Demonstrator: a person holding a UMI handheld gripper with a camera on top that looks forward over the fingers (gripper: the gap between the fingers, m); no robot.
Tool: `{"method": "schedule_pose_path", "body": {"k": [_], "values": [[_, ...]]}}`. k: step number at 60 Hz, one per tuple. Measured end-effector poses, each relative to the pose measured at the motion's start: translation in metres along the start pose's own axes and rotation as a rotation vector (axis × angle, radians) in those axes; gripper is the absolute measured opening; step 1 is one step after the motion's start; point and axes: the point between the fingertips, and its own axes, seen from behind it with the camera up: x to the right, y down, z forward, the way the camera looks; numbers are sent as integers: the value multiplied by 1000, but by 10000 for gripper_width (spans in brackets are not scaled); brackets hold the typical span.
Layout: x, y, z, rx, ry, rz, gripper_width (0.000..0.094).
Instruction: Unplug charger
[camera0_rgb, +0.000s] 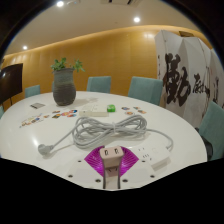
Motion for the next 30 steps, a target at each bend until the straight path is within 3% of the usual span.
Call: {"method": "schedule_pose_path", "body": {"k": [2, 9, 15, 22, 30], "values": [[1, -2, -2, 12, 7, -8, 163], [5, -140, -67, 362, 64, -66, 162], [-4, -246, -133, 510, -40, 3, 160], [34, -300, -165, 563, -5, -27, 164], [105, -257, -119, 433, 106, -31, 167]]}}
